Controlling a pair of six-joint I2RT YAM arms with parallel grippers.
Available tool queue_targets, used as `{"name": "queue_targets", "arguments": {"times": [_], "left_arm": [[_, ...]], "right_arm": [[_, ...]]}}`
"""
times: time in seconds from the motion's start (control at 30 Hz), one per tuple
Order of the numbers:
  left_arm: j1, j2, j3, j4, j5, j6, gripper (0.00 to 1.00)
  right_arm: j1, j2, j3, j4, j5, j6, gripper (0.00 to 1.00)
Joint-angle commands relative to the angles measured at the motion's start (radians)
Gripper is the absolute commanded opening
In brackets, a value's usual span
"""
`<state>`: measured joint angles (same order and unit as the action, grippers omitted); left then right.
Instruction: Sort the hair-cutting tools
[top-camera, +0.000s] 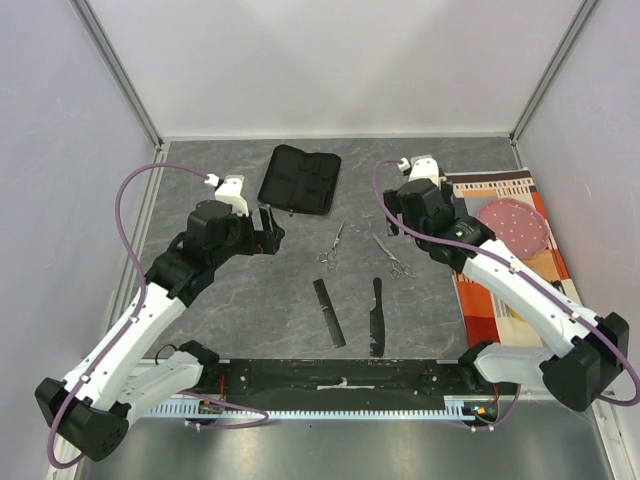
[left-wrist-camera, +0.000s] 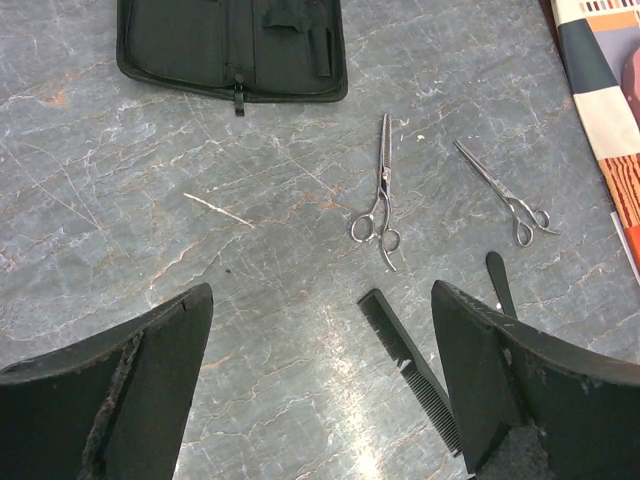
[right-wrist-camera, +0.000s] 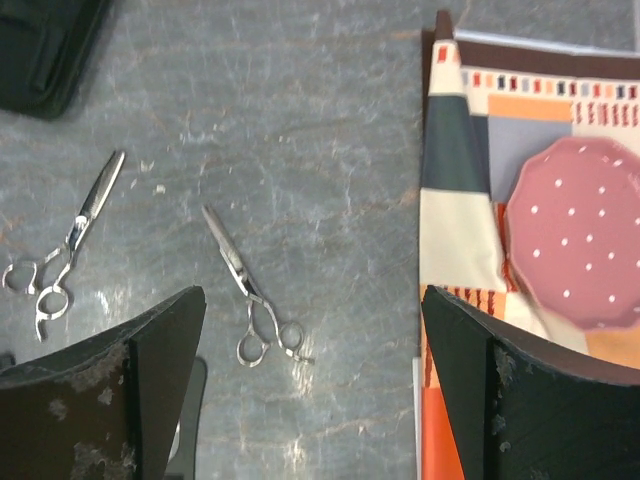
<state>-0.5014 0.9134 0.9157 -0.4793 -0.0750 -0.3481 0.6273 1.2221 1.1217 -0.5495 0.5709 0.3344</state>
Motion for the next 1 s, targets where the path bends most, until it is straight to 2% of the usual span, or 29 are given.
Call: {"name": "queue_targets", "arguments": {"times": [0.0, 0.1, 0.33, 0.5, 0.63, 0.83, 0.97], "left_arm": [[-0.003, -0.027, -0.005, -0.005, 0.001, -0.043, 0.95], [-0.003, -0.034, -0.006, -0.025, 0.012, -0.075, 0.93], [-0.003, -0.03, 0.0, -0.054, 0.015, -0.101, 0.89], [-0.003, -0.057, -0.015, -0.07, 0.021, -0.114, 0.88], [-0.003, -0.076, -0.029, -0.071, 0.034, -0.123, 0.88], [-0.003, -0.085, -0.034, -0.078, 0.061, -0.118, 0.87], [-0.003, -0.084, -0.043, -0.078, 0.07, -0.114, 0.87]], "right_arm": [[0.032, -0.009, -0.002, -0.116, -0.074, 0.098, 0.97], [0.075, -0.026, -0.057, -0.157, -0.134, 0.182, 0.96], [0.32, -0.003, -0.171, -0.243, 0.001, 0.458, 0.95], [0.465, 0.02, -0.236, -0.257, 0.007, 0.715, 0.94], [0.619, 0.101, -0.247, -0.309, 0.046, 0.917, 0.92], [0.741, 0.188, -0.258, -0.356, 0.055, 1.152, 0.87], [0.775, 0.194, -0.304, -0.34, 0.037, 1.239, 0.83]]}}
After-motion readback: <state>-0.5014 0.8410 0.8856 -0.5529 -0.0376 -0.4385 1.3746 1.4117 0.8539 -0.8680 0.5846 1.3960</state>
